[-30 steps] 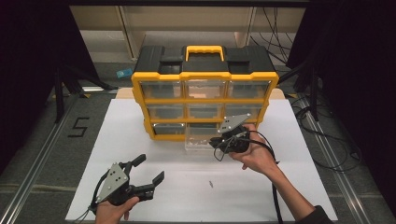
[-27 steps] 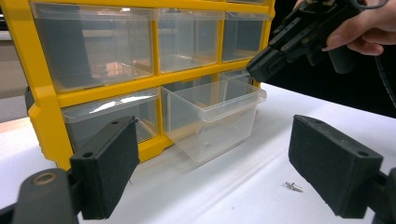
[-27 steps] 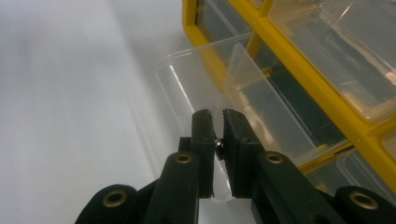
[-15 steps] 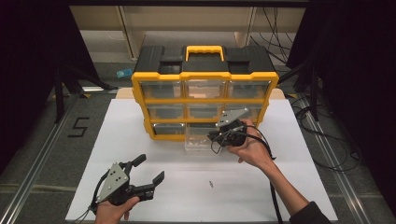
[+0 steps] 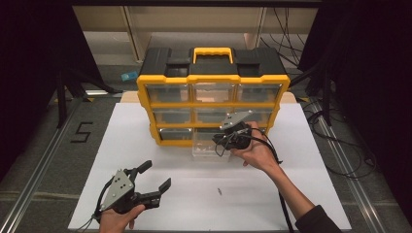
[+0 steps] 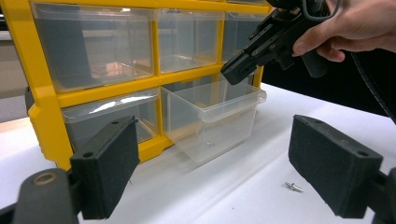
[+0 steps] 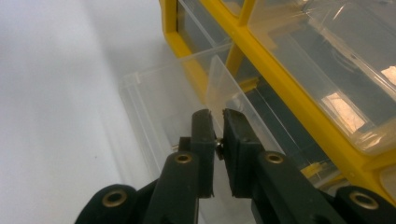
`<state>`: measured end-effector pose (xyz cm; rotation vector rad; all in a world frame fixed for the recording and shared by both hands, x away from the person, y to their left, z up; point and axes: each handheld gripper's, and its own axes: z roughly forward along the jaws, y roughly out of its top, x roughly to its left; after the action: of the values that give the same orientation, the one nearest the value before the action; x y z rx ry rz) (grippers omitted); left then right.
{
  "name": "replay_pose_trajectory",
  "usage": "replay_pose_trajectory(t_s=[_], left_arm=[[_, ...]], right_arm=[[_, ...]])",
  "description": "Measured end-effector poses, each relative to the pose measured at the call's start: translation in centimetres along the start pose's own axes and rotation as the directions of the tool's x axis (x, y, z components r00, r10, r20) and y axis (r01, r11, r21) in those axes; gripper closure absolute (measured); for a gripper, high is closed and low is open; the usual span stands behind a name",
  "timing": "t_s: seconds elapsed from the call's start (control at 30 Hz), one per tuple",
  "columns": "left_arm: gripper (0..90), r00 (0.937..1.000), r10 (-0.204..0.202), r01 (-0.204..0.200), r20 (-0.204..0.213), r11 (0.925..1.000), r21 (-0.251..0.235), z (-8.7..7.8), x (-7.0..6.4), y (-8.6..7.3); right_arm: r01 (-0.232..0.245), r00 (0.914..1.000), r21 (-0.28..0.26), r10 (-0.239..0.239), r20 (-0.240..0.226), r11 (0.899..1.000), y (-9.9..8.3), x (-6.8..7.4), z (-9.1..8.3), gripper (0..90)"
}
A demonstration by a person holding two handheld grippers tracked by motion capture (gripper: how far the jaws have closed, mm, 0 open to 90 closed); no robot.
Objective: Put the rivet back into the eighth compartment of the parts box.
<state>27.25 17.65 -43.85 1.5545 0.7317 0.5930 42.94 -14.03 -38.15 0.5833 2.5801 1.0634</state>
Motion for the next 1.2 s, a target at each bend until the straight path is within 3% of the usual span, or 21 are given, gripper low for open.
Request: replay_pose_trajectory(t_s=[0.6, 0.67, 0.7, 0.77, 0.8, 0.83, 0.87, 0.9, 0.93, 1.2], left_arm=[[16.2, 1.0000, -0.001, 0.001, 0.005, 1.0000, -0.002, 0.0, -0.1, 0.0], [16.3, 1.0000, -0.002, 0.002, 0.005, 1.0000, -0.004, 0.1, -0.1, 0.0], [16.2, 1.0000, 0.002, -0.001, 0.006, 1.0000, -0.005, 0.0, -0.1, 0.0], [16.2, 1.0000, 0.003, -0.003, 0.006, 1.0000, -0.002, 0.0, -0.1, 0.0], [16.2, 1.0000, -0.003, 0.003, 0.004, 1.0000, -0.004, 0.0, -0.1, 0.0], [16.3, 1.0000, -0.004, 0.004, 0.003, 1.0000, -0.007, 0.0, 0.0, 0.0], [16.2, 1.0000, 0.000, 0.000, 0.003, 1.0000, -0.009, 0.0, 0.0, 0.0], [16.2, 1.0000, -0.005, 0.005, 0.003, 0.9999, -0.009, 0.0, -0.1, 0.0], [16.2, 1.0000, -0.004, 0.004, 0.001, 1.0000, -0.003, -0.1, -0.1, 0.0], [16.3, 1.0000, -0.004, 0.004, 0.002, 1.0000, -0.008, -0.1, -0.1, 0.0]], right_arm=[[0.008, 1.0000, 0.020, -0.008, 0.002, 1.000, 0.3, 0.0, 1.9, 82.7], [-0.001, 0.9998, 0.028, 0.001, -0.021, 1.000, 0.3, 0.2, 2.0, 82.1], [0.037, 0.9992, -0.001, -0.037, -0.018, 0.999, 0.3, -0.1, 2.3, 81.4], [-0.027, 0.9995, 0.059, 0.028, -0.018, 0.998, 0.3, 0.2, 2.1, 77.7], [0.023, 0.9997, 0.007, -0.023, -0.012, 1.000, 0.2, -0.1, 2.4, 74.2], [0.010, 0.9999, 0.004, -0.010, -0.010, 1.000, 0.2, -0.1, 2.4, 70.0], [-0.053, 0.9986, 0.046, 0.053, -0.005, 0.998, 0.3, 0.2, 2.0, 66.5], [0.004, 1.0000, -0.005, -0.004, -0.001, 1.000, 0.3, -0.1, 2.1, 62.4], [-0.031, 0.9995, 0.004, 0.031, 0.001, 1.000, 0.4, 0.2, 1.7, 59.7], [-0.018, 0.9998, -0.040, 0.018, 0.005, 0.999, 1.2, 1.1, -0.3, 40.6]])
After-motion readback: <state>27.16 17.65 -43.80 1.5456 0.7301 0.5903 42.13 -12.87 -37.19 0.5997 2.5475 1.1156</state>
